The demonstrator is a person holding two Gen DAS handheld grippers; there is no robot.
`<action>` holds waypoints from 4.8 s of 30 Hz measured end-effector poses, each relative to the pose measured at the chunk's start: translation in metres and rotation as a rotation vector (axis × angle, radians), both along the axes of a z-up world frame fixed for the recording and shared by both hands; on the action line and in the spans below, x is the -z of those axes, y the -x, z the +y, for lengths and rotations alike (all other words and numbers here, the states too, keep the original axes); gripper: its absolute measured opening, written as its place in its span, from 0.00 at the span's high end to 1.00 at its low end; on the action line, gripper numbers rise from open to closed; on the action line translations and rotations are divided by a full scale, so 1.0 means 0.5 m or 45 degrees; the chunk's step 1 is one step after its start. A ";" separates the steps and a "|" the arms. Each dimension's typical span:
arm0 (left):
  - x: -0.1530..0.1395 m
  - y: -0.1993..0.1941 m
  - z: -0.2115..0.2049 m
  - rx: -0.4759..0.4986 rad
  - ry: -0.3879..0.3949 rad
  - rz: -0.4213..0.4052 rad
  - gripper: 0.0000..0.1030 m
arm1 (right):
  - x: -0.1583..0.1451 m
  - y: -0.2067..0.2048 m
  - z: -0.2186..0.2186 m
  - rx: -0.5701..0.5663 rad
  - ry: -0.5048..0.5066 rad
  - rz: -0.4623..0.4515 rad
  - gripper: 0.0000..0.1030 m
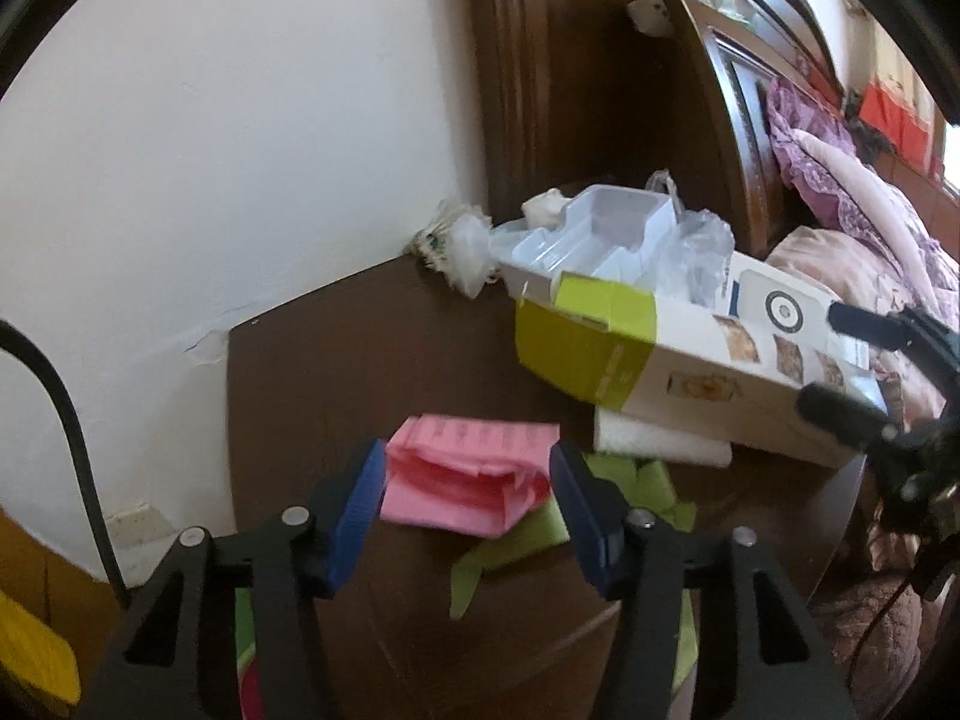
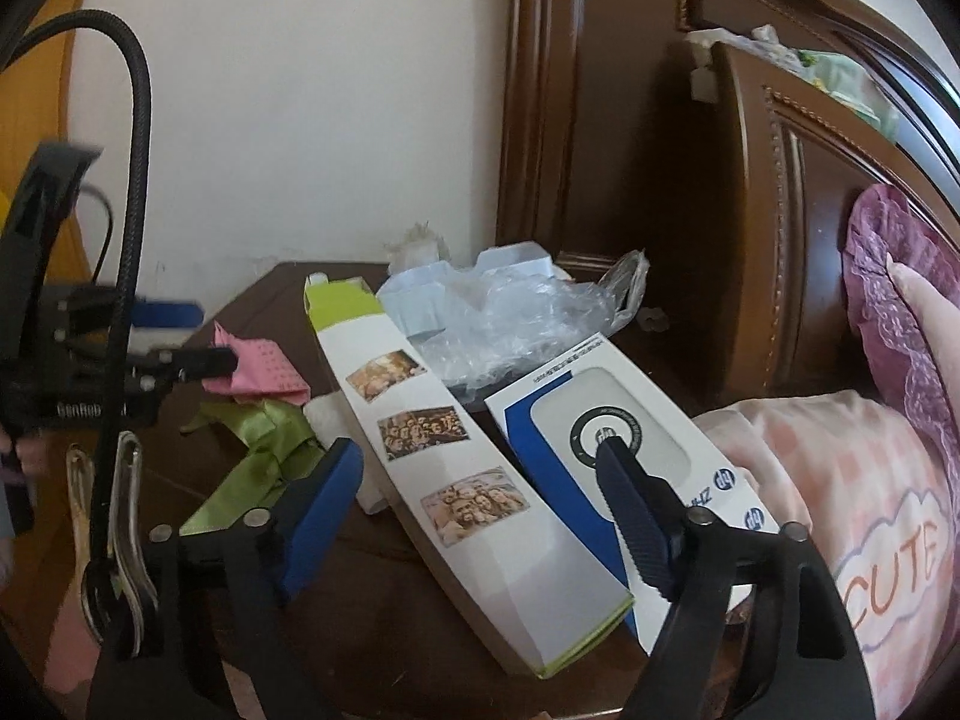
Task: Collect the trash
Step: 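Move the left tool toward the pink paper stack on the nightstand, then close the left gripper on the pink papers while the right gripper grasps the white photo box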
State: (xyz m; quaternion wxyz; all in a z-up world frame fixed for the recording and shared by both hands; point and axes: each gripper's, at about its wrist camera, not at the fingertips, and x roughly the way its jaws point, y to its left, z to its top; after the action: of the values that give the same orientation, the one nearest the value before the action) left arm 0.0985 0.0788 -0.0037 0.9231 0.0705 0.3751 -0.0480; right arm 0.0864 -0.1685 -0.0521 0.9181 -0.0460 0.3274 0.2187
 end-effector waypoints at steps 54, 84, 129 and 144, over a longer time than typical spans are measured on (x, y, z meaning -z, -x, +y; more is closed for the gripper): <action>0.087 -0.094 0.069 -0.247 0.239 0.204 0.02 | 0.008 -0.032 0.012 -0.010 0.008 0.109 0.35; 0.035 -0.069 0.059 -0.277 0.508 0.101 0.88 | 0.002 -0.024 0.002 -0.148 0.001 0.065 0.45; 0.046 -0.063 0.029 -0.043 0.513 0.140 0.47 | 0.007 -0.037 0.094 -0.139 0.015 0.178 0.61; 0.083 -0.056 0.007 -0.045 0.521 0.209 0.70 | 0.051 -0.054 0.114 -0.132 -0.004 0.204 0.61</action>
State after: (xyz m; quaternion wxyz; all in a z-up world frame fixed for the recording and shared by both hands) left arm 0.1263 0.0823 -0.0453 0.8852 -0.1292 0.4326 -0.1125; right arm 0.1133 -0.1114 -0.0777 0.8766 -0.0437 0.3965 0.2694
